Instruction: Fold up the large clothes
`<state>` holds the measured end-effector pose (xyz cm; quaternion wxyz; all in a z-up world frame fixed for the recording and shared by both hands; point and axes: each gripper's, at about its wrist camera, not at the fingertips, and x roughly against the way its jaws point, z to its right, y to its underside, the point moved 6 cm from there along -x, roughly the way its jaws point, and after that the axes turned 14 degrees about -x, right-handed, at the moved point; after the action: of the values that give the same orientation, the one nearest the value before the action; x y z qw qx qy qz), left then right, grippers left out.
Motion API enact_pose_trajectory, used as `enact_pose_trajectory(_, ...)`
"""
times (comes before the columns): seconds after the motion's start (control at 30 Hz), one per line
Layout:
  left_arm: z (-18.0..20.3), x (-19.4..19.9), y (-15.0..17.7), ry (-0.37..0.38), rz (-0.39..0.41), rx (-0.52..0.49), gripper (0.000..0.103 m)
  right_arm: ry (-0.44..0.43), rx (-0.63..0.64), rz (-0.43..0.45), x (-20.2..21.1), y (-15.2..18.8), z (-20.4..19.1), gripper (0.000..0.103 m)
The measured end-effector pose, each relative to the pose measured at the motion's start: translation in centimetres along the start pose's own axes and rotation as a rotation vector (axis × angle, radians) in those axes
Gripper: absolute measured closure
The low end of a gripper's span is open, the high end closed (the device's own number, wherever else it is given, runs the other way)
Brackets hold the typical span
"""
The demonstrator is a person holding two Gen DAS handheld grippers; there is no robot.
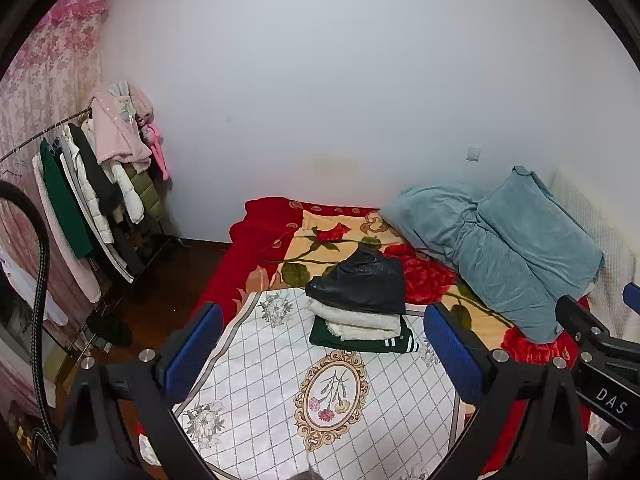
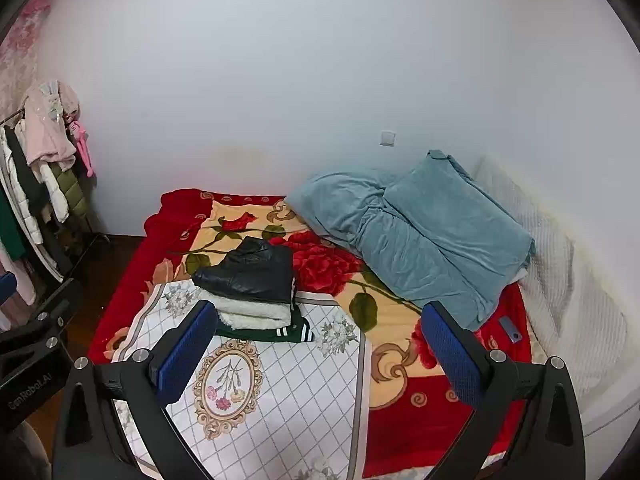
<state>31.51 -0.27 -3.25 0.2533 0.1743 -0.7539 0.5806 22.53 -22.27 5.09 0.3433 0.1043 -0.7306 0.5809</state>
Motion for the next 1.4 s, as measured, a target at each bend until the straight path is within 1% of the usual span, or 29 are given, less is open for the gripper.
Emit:
enact_pose_trajectory(0.57,0.1,0.2,-0.2,0.000,-0.005,0.003,0.001,-0.015,0.014,-0.004,-0.2,-0.1,0.1,0.000)
enact_pose_trajectory(1.4,-0.1,1.0,0.7,-0.016,-0.008,0.015,0.001,-0.030,0.028,-0.007,-0.7,-0.6,0.0,0.000)
